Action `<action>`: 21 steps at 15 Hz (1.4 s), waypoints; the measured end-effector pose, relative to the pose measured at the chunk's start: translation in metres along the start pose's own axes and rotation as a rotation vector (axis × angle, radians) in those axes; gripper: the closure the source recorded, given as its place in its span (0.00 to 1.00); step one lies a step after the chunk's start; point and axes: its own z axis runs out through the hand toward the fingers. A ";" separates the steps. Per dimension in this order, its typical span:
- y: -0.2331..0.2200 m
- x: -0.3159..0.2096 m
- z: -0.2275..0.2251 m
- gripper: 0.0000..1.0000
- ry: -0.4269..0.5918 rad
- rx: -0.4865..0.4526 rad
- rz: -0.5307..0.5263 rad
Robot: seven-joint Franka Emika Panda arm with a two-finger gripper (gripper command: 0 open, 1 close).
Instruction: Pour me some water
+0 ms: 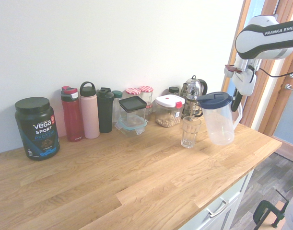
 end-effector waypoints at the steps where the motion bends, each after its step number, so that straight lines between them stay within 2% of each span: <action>1: 0.000 -0.003 0.001 1.00 0.019 0.015 -0.024; 8: -0.009 -0.044 0.023 1.00 0.041 0.066 -0.068; 10: -0.030 -0.058 0.022 1.00 0.060 0.066 -0.076; 13: -0.077 -0.087 0.000 1.00 0.115 0.008 -0.063; 15: -0.121 -0.098 -0.017 1.00 0.153 0.012 0.000; 18: -0.183 -0.089 -0.025 1.00 0.186 0.119 0.157; 21: -0.228 -0.066 -0.029 1.00 0.221 0.226 0.320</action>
